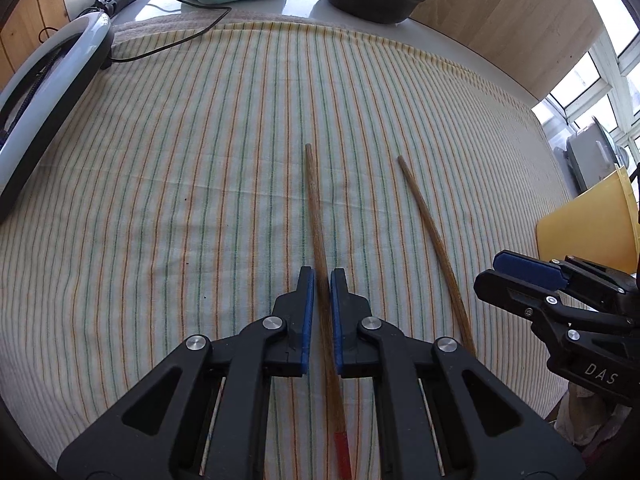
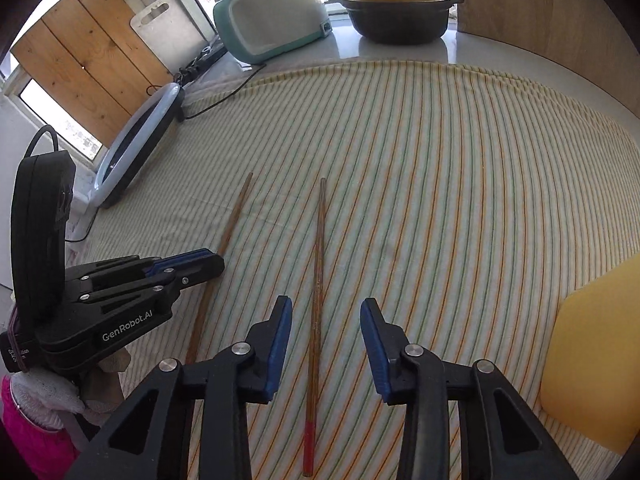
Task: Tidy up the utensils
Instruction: 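Close the right tool on a wooden chopstick while the left tool grasps the other wooden chopstick, then lift both wooden chopsticks upright and carry them over the yellow bin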
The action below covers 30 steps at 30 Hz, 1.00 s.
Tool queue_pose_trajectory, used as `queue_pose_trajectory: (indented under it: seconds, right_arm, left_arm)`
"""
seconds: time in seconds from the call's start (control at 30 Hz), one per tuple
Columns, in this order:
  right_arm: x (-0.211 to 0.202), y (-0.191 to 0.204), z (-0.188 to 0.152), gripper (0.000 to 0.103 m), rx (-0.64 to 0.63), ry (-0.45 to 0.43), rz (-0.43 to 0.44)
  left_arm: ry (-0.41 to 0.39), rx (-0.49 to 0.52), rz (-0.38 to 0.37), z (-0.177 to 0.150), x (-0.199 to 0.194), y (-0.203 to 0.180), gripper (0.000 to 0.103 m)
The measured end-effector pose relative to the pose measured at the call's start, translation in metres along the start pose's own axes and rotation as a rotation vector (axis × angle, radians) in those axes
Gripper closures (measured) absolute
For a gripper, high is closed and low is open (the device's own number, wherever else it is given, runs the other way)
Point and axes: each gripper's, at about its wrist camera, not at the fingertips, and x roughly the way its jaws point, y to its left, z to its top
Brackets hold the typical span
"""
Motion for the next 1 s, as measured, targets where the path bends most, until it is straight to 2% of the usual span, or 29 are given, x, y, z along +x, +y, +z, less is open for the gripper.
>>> queue_pose_trajectory:
  seconds: [0.37,0.5,0.57,0.67,1.0]
  right_arm:
    - [0.031,0.016,0.020,0.075,-0.052,0.054,-0.107]
    - [0.036,0.024,0.023,0.087,-0.098,0.052,-0.158]
    - [0.037,0.027,0.023,0.089,-0.117,0.045,-0.175]
    - [0.036,0.026,0.022,0.098,-0.118,0.035,-0.182]
    - [0.008,0.019,0.005,0.099,-0.088,-0.031,-0.115]
  left_arm:
    - [-0.019,0.019,0.007,0.003,0.002,0.001,0.097]
    - [-0.040,0.042,0.031,0.000,0.000,-0.003,0.097]
    - [-0.055,0.053,0.045,-0.002,-0.002,-0.006,0.098]
    - [-0.094,0.063,0.058,-0.008,-0.010,-0.010,0.098]
    - [-0.208,0.118,0.063,-0.019,-0.047,-0.028,0.098]
